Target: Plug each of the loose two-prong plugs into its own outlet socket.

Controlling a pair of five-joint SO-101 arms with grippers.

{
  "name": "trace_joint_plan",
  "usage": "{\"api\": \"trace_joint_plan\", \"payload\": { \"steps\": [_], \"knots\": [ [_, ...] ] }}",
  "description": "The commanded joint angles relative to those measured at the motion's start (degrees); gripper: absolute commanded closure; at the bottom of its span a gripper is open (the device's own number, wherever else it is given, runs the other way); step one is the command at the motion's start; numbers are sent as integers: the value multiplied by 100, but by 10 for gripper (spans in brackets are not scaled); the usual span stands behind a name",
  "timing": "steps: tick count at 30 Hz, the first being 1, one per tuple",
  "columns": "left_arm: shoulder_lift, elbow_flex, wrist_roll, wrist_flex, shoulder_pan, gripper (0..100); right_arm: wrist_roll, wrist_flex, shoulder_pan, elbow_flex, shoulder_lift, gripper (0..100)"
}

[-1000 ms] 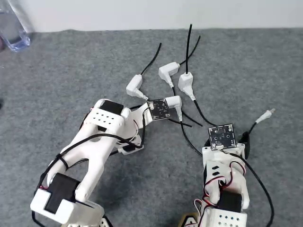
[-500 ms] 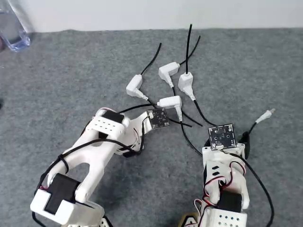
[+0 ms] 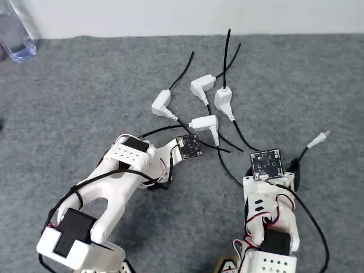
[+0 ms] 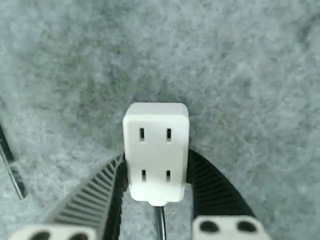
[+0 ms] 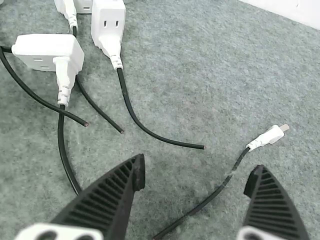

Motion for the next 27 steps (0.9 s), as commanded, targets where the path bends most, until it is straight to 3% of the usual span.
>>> {"api": "trace_joint_plan", "payload": {
  "steps": [1,6,14,17,19,23,27],
  "knots": [
    [-44,-40,-730,730,457,987,62,-101,-66,105,40,682],
    [-105,-84,-958,1081,941,987,62,-101,-66,105,40,682],
    [-62,-48,-958,932,932,987,62,-101,-66,105,40,682],
    [-105,-119,-510,905,932,982,62,-101,-66,105,40,682],
    [-105,-330,-132,967,932,930,62,-101,-66,105,40,682],
    [-105,-523,-88,1231,932,780,62,-92,-66,105,40,682],
    [-105,-549,-88,1240,941,752,62,-92,-66,105,40,682]
  ]
}}
